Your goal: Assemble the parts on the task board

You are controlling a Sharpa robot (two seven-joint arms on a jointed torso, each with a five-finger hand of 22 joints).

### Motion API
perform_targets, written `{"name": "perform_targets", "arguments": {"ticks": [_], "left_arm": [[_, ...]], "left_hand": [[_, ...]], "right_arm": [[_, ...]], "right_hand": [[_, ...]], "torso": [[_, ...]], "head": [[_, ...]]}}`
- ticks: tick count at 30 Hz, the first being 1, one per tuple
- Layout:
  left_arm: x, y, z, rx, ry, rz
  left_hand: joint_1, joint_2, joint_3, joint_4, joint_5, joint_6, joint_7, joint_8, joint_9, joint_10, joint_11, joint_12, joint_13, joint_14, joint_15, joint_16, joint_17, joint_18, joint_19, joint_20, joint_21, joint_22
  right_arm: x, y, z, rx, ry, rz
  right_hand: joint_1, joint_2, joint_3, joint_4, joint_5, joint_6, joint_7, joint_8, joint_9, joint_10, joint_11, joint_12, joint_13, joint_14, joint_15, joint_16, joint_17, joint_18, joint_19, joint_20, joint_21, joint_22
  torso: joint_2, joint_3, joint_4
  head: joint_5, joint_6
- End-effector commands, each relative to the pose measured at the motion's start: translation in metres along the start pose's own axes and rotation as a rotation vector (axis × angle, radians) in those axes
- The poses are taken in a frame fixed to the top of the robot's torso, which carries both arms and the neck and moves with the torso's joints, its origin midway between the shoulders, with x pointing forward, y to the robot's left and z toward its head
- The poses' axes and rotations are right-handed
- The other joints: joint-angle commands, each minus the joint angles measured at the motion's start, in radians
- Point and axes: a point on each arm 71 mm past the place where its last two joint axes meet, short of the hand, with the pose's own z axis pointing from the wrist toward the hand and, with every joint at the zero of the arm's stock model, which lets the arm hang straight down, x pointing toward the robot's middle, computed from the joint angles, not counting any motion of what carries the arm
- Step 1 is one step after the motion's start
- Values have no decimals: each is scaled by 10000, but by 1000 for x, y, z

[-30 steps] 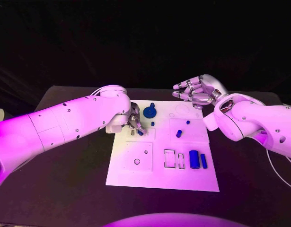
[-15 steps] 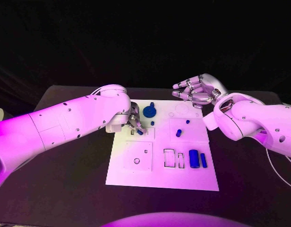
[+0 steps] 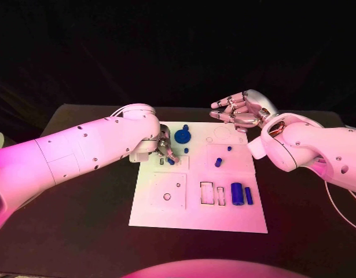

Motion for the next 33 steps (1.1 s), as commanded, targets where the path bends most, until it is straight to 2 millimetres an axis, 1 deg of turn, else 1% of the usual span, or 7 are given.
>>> {"name": "perform_targets", "arguments": {"ticks": [1,17,19,21,22,26,33], "left_arm": [[2,5,1,-816,-293,52],[9,3,-7,-418,-1266,-418],[12,3,-8,-334,-1419,-554],[13,3,-9,-297,-1484,-610],[14,4,-10,-257,-1559,-666],[16,4,-12,-141,-1800,-821],[17,7,-16,32,-2420,-1032]], "left_hand": [[-22,90,1383,-1305,48,443,-364,55,45,28,-34,26,-7,1054,-59,31,2634,-29,635,-57,63,1864],[-49,44,1558,-1401,66,456,-377,78,169,81,-49,59,18,1054,-72,31,2634,-60,683,-70,194,1955],[-64,36,1578,-1406,67,461,-378,81,185,88,-50,59,14,1054,-73,31,2634,-61,686,-72,199,1958],[-75,29,1595,-1410,67,465,-380,83,198,94,-52,62,13,1054,-74,31,2634,-64,689,-73,208,1965],[-78,27,1599,-1411,67,466,-380,84,201,95,-52,62,13,1054,-74,31,2634,-64,690,-74,210,1966],[-91,14,1630,-1422,68,470,-384,85,222,101,-55,57,0,1054,-76,31,2634,-65,693,-76,215,1970],[-120,-19,1708,-1447,68,482,-392,86,268,115,-63,49,-22,1054,-82,31,2634,-71,702,-82,237,1987]], "right_arm": [[2,1,0,-143,162,-59],[2,1,-1,-145,189,-53],[2,1,-1,-142,187,-54],[1,1,-1,-141,187,-55],[1,0,-1,-139,187,-55],[1,0,-2,-135,186,-55],[1,0,-2,-125,185,-54]], "right_hand": [[-33,50,-63,-20,58,48,-26,50,14,-39,-66,52,-16,324,43,-27,17,141,-5,13,-64,-9],[-33,50,-63,-20,58,48,-26,50,14,-39,-66,52,-16,324,43,-27,17,141,-5,13,-64,-9],[-33,50,-63,-20,58,48,-26,50,14,-39,-66,52,-16,324,43,-27,17,141,-5,13,-64,-9],[-33,50,-63,-20,58,48,-26,50,14,-39,-66,52,-16,324,43,-27,17,141,-5,13,-64,-9],[-33,50,-63,-20,58,48,-26,50,14,-39,-66,52,-16,324,43,-27,17,141,-5,13,-64,-9],[-33,50,-63,-20,58,48,-26,50,14,-39,-66,52,-16,324,43,-27,17,141,-5,13,-64,-9],[-33,50,-63,-20,58,48,-26,50,14,-39,-66,52,-16,324,43,-27,17,141,-5,13,-64,-9]], "torso": [[-6,4,3],[-12,5,13],[-16,4,22],[-15,3,22],[-11,2,12],[-10,0,17],[-6,-2,6]], "head": [[-3,-12],[-22,-31],[-28,-34],[-27,-30],[-8,-34],[-16,-23],[-5,-16]]}}
